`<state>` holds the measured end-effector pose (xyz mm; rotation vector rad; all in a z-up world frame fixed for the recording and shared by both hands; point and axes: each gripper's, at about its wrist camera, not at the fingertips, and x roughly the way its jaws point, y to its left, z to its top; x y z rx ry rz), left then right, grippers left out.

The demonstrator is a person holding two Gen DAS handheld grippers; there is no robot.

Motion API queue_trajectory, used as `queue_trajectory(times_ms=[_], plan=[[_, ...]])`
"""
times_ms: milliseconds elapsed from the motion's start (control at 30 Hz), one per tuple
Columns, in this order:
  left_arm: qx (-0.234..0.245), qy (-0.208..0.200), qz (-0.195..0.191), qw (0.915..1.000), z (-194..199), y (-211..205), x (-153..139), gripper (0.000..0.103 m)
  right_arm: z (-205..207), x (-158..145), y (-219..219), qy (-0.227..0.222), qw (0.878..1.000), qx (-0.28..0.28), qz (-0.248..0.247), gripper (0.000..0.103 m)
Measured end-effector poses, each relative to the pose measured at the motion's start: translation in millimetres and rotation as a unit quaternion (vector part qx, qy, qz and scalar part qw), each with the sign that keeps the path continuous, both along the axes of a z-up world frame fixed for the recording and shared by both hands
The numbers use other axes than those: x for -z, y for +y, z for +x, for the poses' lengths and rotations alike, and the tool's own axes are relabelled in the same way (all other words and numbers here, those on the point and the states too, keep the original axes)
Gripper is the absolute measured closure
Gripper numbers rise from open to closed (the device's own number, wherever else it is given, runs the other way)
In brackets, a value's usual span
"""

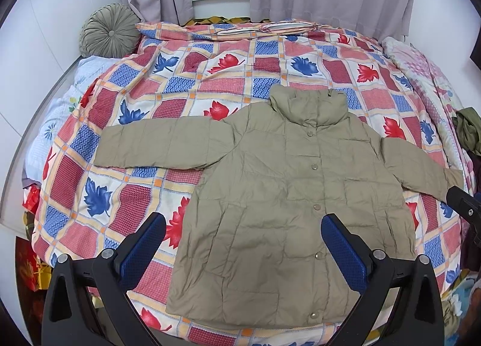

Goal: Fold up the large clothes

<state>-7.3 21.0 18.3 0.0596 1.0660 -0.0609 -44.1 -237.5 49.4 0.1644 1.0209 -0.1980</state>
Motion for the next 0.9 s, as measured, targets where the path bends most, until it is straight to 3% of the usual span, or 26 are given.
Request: queue_trajectory(times_ms=[900], plan=[[-0.001,0.002,0.000,1.0000,1.0,-1.4,-0.3,0.000,-0.2,0.5,1.5,0.000,1.000,0.000,-0.001,0.000]])
